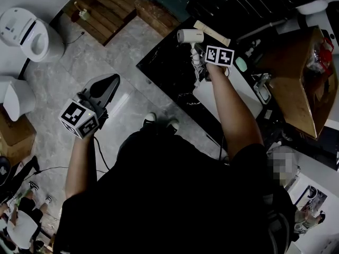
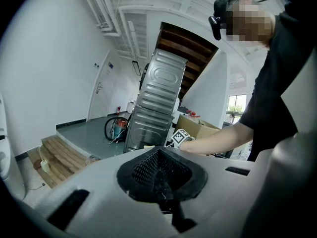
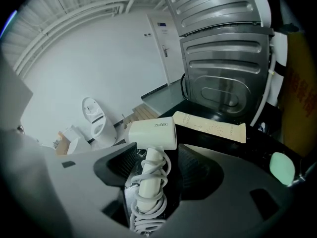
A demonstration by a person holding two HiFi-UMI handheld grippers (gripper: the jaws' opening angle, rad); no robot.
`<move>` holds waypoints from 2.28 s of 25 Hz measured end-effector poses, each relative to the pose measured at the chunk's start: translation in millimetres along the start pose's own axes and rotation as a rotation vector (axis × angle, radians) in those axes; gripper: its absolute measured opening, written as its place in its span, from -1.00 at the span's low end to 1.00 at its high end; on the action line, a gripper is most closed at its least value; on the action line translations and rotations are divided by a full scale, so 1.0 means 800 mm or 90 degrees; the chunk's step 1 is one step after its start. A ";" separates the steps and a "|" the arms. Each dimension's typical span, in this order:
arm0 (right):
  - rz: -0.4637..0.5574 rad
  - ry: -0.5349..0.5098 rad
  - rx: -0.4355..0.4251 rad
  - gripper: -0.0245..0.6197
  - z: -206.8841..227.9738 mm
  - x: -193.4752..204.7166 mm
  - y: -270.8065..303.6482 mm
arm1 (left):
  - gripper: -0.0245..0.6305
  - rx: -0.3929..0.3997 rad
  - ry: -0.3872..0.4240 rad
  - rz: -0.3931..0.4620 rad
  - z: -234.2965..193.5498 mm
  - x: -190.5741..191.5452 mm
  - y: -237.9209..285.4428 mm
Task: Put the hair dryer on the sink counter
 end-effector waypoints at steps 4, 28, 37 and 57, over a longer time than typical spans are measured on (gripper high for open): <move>0.004 0.005 0.002 -0.13 0.002 0.001 -0.009 | -0.88 0.000 0.025 0.002 0.001 0.000 -0.001; 0.123 0.040 0.005 -0.54 -0.011 0.007 -0.139 | -0.88 0.070 0.082 0.015 0.057 -0.023 -0.013; 0.207 0.054 0.029 -0.76 -0.008 0.009 -0.221 | -0.88 0.117 0.111 0.015 0.072 -0.042 -0.011; 0.346 0.058 0.086 -0.86 -0.004 0.037 -0.396 | -0.88 0.249 0.153 -0.016 0.107 -0.058 0.045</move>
Point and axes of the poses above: the fingertips, and each gripper's own axes: y forward along the fingers, z to its right, x out of its underside, the point moved 7 cm from there along -y, backward along the fingers, and after that the axes turned 12 degrees about x, right-handed, at the moved point
